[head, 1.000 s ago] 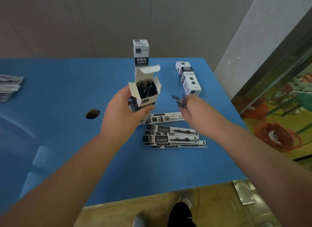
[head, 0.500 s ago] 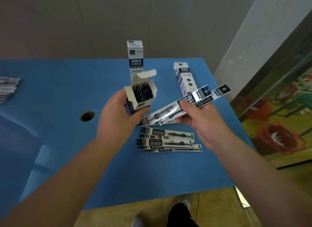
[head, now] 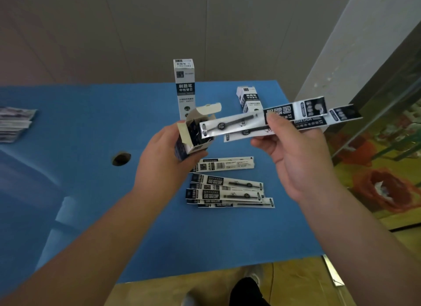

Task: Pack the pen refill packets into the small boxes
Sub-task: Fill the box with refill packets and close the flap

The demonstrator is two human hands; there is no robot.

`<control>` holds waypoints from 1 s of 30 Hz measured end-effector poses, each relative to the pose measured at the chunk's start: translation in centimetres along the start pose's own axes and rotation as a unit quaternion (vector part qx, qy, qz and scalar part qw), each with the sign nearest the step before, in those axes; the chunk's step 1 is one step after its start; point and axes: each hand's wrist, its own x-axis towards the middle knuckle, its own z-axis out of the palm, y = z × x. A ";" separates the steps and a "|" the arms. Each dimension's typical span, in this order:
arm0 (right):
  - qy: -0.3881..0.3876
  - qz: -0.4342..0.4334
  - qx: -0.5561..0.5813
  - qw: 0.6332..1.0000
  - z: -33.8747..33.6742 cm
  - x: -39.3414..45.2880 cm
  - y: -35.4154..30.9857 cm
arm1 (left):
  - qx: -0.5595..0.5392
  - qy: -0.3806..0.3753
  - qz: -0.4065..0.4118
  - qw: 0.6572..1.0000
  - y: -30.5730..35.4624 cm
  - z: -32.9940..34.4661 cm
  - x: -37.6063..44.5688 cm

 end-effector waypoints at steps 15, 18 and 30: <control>0.037 -0.070 -0.229 0.970 2.5 0.1 -1.8 | 0.052 0.007 0.053 0.997 0.3 -0.2 0.1; 0.026 -0.066 -0.235 0.969 2.8 0.1 -1.6 | 0.057 0.010 0.054 0.997 0.3 -0.2 0.2; -0.035 -0.039 -0.356 0.933 4.3 0.5 -0.1 | 0.089 0.017 0.101 0.991 0.4 0.1 0.2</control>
